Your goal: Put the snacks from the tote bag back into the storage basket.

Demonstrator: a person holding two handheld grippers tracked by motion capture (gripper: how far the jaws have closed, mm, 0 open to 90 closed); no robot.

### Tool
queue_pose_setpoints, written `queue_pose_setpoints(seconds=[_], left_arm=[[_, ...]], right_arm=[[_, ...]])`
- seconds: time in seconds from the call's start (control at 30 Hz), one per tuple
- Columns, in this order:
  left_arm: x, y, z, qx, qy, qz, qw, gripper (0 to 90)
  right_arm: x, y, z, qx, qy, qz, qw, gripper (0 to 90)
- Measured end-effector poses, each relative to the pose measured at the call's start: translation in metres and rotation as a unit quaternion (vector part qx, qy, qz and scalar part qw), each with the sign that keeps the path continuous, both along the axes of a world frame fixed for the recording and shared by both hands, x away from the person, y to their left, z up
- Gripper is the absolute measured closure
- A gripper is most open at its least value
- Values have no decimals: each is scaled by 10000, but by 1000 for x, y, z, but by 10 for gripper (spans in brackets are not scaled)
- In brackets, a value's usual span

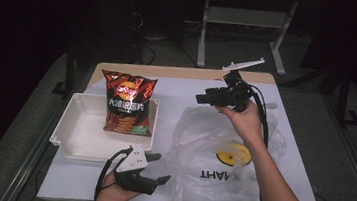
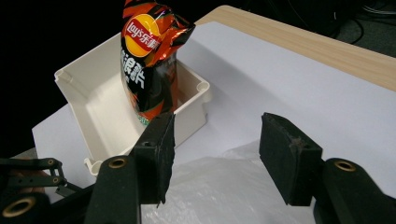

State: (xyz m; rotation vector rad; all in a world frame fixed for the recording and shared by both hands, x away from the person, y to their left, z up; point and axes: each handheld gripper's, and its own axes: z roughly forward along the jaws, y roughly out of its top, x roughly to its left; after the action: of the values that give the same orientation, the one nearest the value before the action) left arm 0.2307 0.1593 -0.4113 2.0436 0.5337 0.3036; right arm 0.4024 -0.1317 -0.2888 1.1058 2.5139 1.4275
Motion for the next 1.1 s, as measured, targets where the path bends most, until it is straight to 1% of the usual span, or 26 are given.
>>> queue_pose_setpoints(seconds=[0.3, 0.4, 0.43, 0.67, 0.7, 0.77, 0.8, 0.83, 0.9, 0.93, 1.0, 1.1], left_arm=[[0, -1, 0, 6, 11, 5, 10000, 294], [1, -1, -1, 35, -25, -8, 10000, 294], [1, -1, -1, 35, -8, -4, 10000, 294], [1, 0, -1, 52, -1, -3, 10000, 294], [1, 0, -1, 56, -1, -3, 10000, 294], [1, 0, -1, 59, 4, -2, 10000, 295], [1, 0, -1, 61, 9, 1, 10000, 294], [1, 0, 0, 98, 32, -15, 9999, 294], [1, 0, -1, 12, 37, 37, 10000, 294], [1, 0, -1, 6, 30, 40, 10000, 294], [1, 0, -1, -5, 32, 38, 10000, 295], [1, 0, -1, 12, 28, 35, 10000, 295]], right_arm=[[-6, -17, 1, 23, 0, -92, 10000, 445], [-8, -23, 0, 9, 28, -129, 9999, 442], [-8, -24, 0, 12, 1, -129, 9999, 443], [-13, -38, -3, 30, 10, -226, 9997, 442], [-13, -39, -2, 38, 42, -245, 9997, 442], [-14, -42, -3, 30, 6, -232, 9997, 442], [-15, -43, -3, 45, 44, -261, 9996, 442], [-16, -45, -3, 48, 35, -270, 9996, 442], [-17, -49, -4, 72, 21, -263, 9996, 442], [-18, -51, -5, 81, 62, -286, 9995, 442], [-20, -55, -5, 94, 27, -295, 9995, 442], [-22, -61, -7, 119, 62, -312, 9994, 442]])
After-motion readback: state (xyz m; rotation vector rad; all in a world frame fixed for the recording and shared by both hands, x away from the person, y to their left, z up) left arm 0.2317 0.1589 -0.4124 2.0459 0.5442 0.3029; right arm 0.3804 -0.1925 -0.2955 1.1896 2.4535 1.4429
